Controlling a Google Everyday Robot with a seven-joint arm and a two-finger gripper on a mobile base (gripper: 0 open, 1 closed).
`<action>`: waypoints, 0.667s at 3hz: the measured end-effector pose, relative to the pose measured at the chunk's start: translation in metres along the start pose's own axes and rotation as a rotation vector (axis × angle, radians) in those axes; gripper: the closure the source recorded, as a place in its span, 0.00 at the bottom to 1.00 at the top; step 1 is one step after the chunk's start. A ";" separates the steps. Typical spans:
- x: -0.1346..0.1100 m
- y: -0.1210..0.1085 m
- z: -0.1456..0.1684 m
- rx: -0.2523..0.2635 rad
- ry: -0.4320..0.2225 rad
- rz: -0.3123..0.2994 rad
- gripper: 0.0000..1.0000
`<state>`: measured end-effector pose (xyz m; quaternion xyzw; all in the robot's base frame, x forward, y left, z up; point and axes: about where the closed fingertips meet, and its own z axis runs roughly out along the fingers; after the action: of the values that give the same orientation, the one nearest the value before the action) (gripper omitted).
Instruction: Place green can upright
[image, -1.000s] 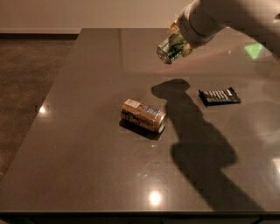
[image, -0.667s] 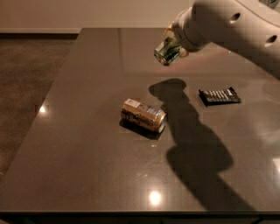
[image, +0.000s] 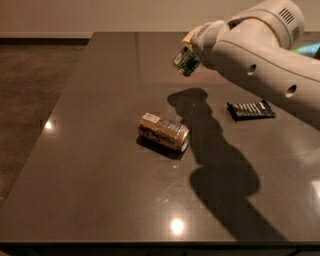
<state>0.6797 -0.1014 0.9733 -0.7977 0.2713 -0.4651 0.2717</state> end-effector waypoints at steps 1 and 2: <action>0.003 -0.001 0.002 0.066 0.052 -0.050 1.00; 0.008 -0.007 0.000 0.084 0.080 -0.091 1.00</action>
Offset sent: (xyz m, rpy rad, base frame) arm 0.0031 -0.0010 0.0011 -0.0244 -0.0846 0.0224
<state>0.6845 -0.1022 0.9824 -0.7778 0.2257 -0.5195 0.2725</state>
